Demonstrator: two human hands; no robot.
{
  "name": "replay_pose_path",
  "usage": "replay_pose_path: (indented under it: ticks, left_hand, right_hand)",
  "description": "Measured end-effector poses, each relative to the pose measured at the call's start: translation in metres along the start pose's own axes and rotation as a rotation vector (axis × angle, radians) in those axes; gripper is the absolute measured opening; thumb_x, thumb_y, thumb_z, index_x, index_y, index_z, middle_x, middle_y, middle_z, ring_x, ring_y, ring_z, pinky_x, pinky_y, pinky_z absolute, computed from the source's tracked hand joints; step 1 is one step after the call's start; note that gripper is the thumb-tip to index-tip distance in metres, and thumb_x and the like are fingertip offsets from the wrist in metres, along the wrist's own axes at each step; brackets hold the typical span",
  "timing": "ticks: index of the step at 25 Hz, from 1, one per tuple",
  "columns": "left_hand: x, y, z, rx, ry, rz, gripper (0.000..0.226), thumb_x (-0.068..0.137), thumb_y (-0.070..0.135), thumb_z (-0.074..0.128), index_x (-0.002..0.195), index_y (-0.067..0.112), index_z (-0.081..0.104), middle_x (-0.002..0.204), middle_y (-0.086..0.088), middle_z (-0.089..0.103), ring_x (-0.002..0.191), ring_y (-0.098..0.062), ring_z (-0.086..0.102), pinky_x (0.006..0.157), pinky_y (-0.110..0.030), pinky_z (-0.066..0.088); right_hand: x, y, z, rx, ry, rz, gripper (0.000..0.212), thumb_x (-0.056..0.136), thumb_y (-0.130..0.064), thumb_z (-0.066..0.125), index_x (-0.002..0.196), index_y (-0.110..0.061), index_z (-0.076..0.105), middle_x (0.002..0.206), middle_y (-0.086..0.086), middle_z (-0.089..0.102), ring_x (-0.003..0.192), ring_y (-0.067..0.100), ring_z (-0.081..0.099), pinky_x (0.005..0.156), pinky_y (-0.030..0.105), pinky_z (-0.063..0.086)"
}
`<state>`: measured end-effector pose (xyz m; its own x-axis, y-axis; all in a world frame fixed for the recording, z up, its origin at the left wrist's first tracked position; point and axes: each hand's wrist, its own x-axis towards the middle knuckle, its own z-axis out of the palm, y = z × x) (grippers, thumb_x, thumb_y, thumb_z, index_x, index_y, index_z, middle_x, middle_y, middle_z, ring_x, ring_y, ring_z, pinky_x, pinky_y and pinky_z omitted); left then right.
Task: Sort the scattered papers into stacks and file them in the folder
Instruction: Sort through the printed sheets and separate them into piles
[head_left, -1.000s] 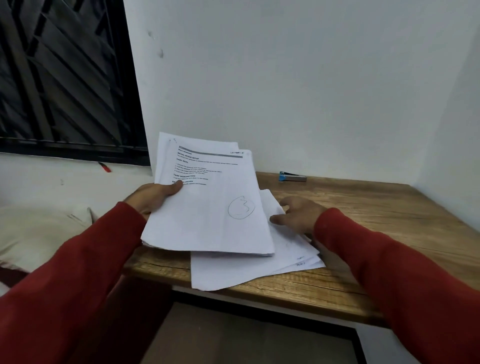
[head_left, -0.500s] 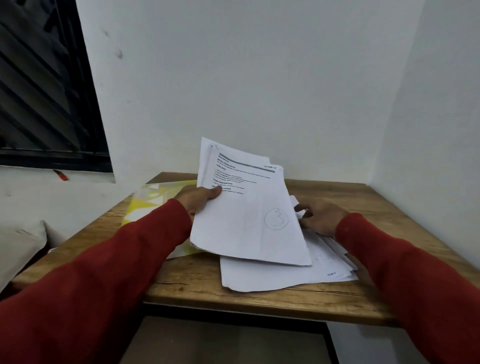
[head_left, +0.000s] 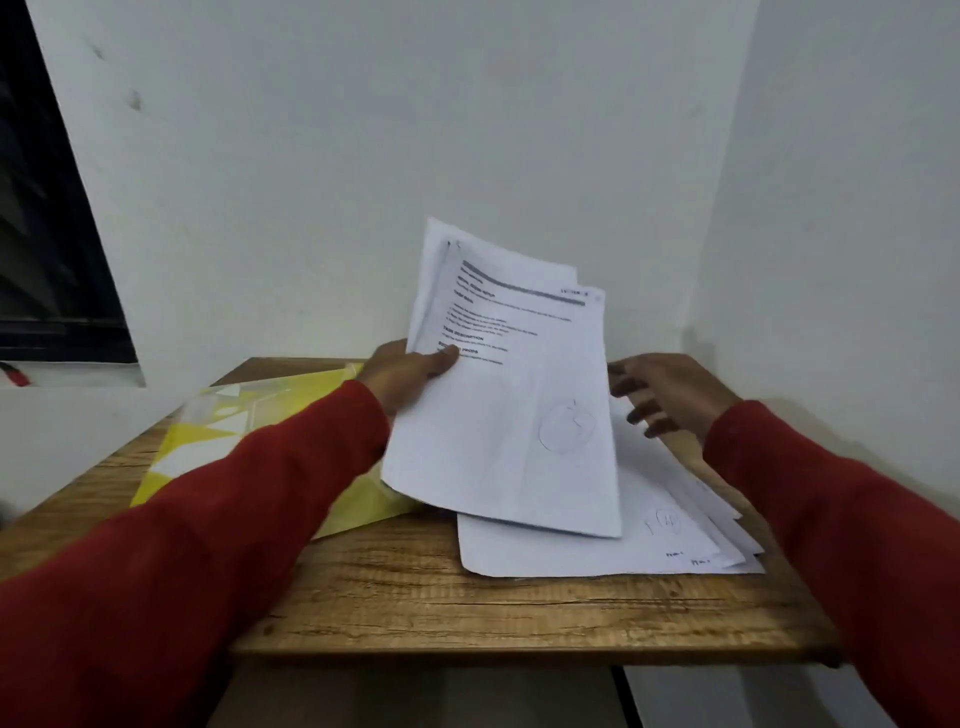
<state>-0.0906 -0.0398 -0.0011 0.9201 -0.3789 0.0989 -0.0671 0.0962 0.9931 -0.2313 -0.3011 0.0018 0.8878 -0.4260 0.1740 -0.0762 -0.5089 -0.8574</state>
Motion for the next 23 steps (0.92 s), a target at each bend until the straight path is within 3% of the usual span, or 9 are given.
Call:
replay_pose_path:
  ticks: [3, 5, 8, 10, 12, 13, 15, 18, 23]
  left_hand:
    - [-0.006, 0.0, -0.031, -0.172, -0.007, 0.06, 0.029, 0.091, 0.015, 0.068, 0.118, 0.004, 0.066, 0.107, -0.015, 0.074, 0.087, -0.03, 0.074, 0.073, -0.04, 0.061]
    - [-0.01, -0.009, -0.05, -0.24, -0.031, 0.038, 0.036, 0.091, 0.019, 0.068, 0.124, 0.007, 0.064, 0.116, -0.015, 0.071, 0.102, -0.035, 0.07, 0.085, -0.049, 0.058]
    - [-0.007, -0.026, -0.074, -0.273, 0.018, -0.017, 0.043, 0.088, 0.024, 0.07, 0.128, 0.009, 0.063, 0.123, -0.016, 0.069, 0.108, -0.036, 0.067, 0.089, -0.051, 0.056]
    - [-0.002, -0.034, -0.085, -0.264, 0.066, -0.048, 0.038, 0.091, 0.021, 0.067, 0.126, 0.007, 0.064, 0.12, -0.017, 0.069, 0.102, -0.035, 0.068, 0.085, -0.048, 0.059]
    - [0.001, -0.04, -0.094, -0.239, 0.082, -0.072, 0.038, 0.091, 0.021, 0.066, 0.126, 0.006, 0.064, 0.12, -0.017, 0.07, 0.101, -0.034, 0.068, 0.084, -0.047, 0.059]
    - [0.001, -0.042, -0.1, -0.213, 0.088, -0.083, 0.041, 0.089, 0.023, 0.069, 0.127, 0.006, 0.064, 0.121, -0.017, 0.069, 0.104, -0.035, 0.068, 0.088, -0.049, 0.057]
    - [0.001, -0.046, -0.118, -0.169, 0.077, -0.1, 0.05, 0.082, 0.028, 0.075, 0.127, 0.008, 0.064, 0.124, -0.016, 0.068, 0.111, -0.038, 0.065, 0.098, -0.055, 0.051]
    - [-0.009, -0.046, -0.148, -0.101, 0.056, -0.102, 0.055, 0.077, 0.032, 0.079, 0.126, 0.011, 0.065, 0.123, -0.014, 0.069, 0.114, -0.039, 0.064, 0.103, -0.058, 0.046]
    - [-0.041, -0.032, -0.179, -0.079, 0.024, -0.109, 0.046, 0.08, 0.027, 0.068, 0.123, 0.013, 0.065, 0.114, -0.012, 0.073, 0.088, -0.028, 0.074, 0.071, -0.042, 0.062]
  right_hand:
    - [0.001, -0.028, 0.026, 0.257, -0.209, 0.012, 0.035, 0.094, -0.043, 0.061, 0.118, -0.018, 0.066, 0.107, 0.008, 0.074, 0.086, 0.031, 0.071, 0.074, 0.043, 0.06]
    - [0.001, -0.037, 0.054, 0.295, -0.272, -0.041, 0.038, 0.091, -0.038, 0.068, 0.123, -0.019, 0.062, 0.111, 0.009, 0.073, 0.083, 0.029, 0.071, 0.071, 0.042, 0.06]
    - [0.009, -0.029, 0.084, 0.364, -0.291, -0.036, 0.042, 0.098, -0.051, 0.05, 0.125, -0.021, 0.062, 0.114, 0.005, 0.073, 0.089, 0.021, 0.071, 0.072, 0.032, 0.055]
    - [0.012, -0.017, 0.09, 0.136, -0.304, -0.112, 0.042, 0.104, -0.05, 0.034, 0.119, -0.024, 0.062, 0.107, -0.01, 0.071, 0.089, 0.003, 0.067, 0.078, 0.008, 0.045]
    - [0.009, -0.01, 0.086, -0.325, -0.315, -0.216, 0.024, 0.106, -0.039, 0.036, 0.118, -0.036, 0.057, 0.105, -0.024, 0.058, 0.083, -0.009, 0.055, 0.076, -0.007, 0.032]
    - [0.014, -0.002, 0.084, -0.475, -0.341, -0.243, 0.022, 0.105, -0.036, 0.041, 0.123, -0.04, 0.054, 0.114, -0.024, 0.056, 0.094, -0.007, 0.054, 0.085, -0.006, 0.031]
    - [0.022, 0.015, 0.078, -0.584, -0.417, -0.282, 0.031, 0.101, -0.033, 0.052, 0.13, -0.043, 0.049, 0.135, -0.016, 0.054, 0.124, 0.006, 0.049, 0.11, 0.019, 0.032]
    - [0.032, 0.027, 0.066, -0.632, -0.464, -0.337, 0.042, 0.099, -0.029, 0.056, 0.139, -0.037, 0.046, 0.144, -0.012, 0.048, 0.134, 0.01, 0.043, 0.113, 0.026, 0.027]
    - [0.033, 0.027, 0.048, -0.715, -0.529, -0.311, 0.038, 0.096, -0.036, 0.059, 0.122, -0.06, 0.042, 0.14, -0.019, 0.048, 0.131, 0.007, 0.042, 0.115, 0.032, 0.028]
